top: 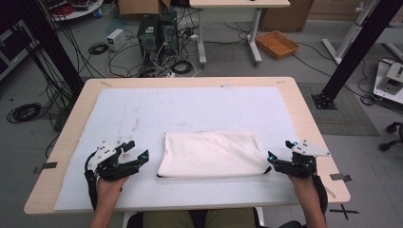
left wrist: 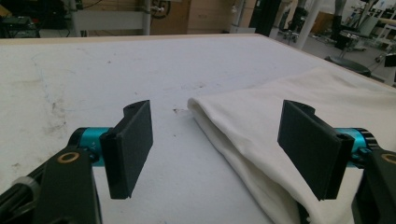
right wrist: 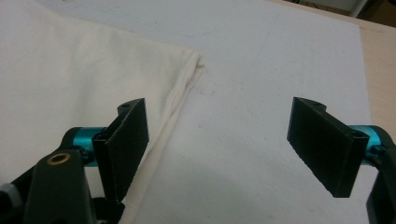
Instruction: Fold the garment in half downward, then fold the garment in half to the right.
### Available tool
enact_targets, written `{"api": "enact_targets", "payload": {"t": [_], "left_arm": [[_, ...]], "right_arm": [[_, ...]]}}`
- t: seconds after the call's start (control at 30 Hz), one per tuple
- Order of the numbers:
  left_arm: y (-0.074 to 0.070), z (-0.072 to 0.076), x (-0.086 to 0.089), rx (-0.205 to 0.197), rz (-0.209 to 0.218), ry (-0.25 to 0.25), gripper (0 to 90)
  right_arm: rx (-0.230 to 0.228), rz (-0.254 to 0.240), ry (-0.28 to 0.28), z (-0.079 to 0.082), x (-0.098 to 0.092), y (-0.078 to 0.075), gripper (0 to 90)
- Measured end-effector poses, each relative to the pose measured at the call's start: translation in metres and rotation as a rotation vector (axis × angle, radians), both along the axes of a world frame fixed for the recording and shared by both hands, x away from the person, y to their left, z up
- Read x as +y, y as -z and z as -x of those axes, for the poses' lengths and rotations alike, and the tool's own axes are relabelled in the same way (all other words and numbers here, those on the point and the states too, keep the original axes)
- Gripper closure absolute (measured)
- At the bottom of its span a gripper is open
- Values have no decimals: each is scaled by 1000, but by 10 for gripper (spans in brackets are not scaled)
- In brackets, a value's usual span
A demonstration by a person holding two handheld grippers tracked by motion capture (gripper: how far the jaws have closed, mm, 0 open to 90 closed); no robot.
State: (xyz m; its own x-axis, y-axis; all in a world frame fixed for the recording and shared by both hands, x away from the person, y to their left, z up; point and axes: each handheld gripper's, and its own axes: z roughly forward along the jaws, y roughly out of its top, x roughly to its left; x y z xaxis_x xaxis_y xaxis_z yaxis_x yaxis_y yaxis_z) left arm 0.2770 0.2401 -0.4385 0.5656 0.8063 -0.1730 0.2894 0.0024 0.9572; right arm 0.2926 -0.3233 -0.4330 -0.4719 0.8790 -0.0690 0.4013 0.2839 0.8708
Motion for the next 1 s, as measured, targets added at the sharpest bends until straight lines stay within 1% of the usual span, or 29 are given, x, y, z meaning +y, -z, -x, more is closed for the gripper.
{"api": "enact_targets", "payload": {"t": [0.07, 0.13, 0.2, 0.23, 0.3, 0.4, 0.43, 0.53, 0.6, 0.73, 0.87, 0.93, 1.0], "left_arm": [[0, 0, -1, 3, 0, -2, 265], [0, 0, -3, 9, -9, 5, 265], [1, -1, -8, 18, -16, 16, 265], [1, -1, -9, 26, -30, 23, 265], [2, -1, -13, 39, -45, 29, 265], [2, 1, -16, 58, -50, 35, 265], [2, 1, -16, 67, -59, 39, 265], [3, 1, -17, 96, -67, 36, 265], [4, 2, -18, 114, -65, 31, 265], [4, 2, -23, 135, -75, 41, 265], [7, 0, -32, 188, -109, 61, 265], [8, 0, -38, 222, -133, 72, 272], [10, 0, -41, 250, -146, 83, 281]], "right_arm": [[5, 0, 1, 1, -2, 1, 205], [1, 1, 2, 2, -4, 2, 205], [2, -6, 14, 3, -6, 2, 205], [1, -7, 17, 3, -7, 2, 205], [-4, -11, 25, 3, -9, 1, 205], [2, -17, 30, 3, -8, 1, 205], [1, -14, 27, 2, -7, 2, 205], [8, -12, 19, 2, -4, 2, 205], [11, -12, 16, 3, -4, 3, 205], [0, -10, 14, 3, -6, 3, 205], [3, -8, 13, 3, -7, 3, 205], [7, -6, 10, 3, -7, 5, 205], [13, -6, 7, 3, -6, 5, 205]]}}
